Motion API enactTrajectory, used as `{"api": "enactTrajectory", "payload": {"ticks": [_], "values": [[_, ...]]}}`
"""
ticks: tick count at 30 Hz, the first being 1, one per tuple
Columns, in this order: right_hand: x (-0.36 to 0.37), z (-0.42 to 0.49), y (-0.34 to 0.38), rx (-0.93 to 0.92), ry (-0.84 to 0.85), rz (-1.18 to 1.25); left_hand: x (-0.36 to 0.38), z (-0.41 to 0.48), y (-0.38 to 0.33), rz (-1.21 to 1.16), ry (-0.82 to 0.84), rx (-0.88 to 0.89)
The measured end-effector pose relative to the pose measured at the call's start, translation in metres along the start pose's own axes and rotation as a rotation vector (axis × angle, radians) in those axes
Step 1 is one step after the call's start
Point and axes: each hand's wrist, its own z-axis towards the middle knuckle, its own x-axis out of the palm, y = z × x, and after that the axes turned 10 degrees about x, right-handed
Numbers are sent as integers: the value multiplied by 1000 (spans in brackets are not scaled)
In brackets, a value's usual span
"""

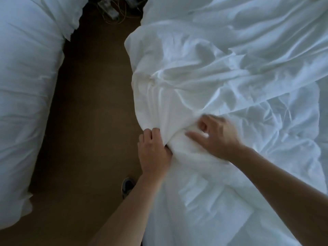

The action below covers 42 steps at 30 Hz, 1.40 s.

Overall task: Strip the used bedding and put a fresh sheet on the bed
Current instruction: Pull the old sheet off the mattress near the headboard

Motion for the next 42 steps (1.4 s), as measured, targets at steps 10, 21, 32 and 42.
{"api": "enactTrajectory", "payload": {"ticks": [10, 21, 32, 42], "values": [[49, -173, 16, 1185, 40, 182, -7, -40, -38, 143, 43, 292], [15, -159, 23, 1217, 238, 660, -31, -35, -38, 364, 159, 610], [65, -275, -13, 1457, 721, 763, 40, -69, -110, 724, 740, 854], [-92, -374, -64, 1139, -417, 891, -43, -160, -234, -328, 780, 257]]}}
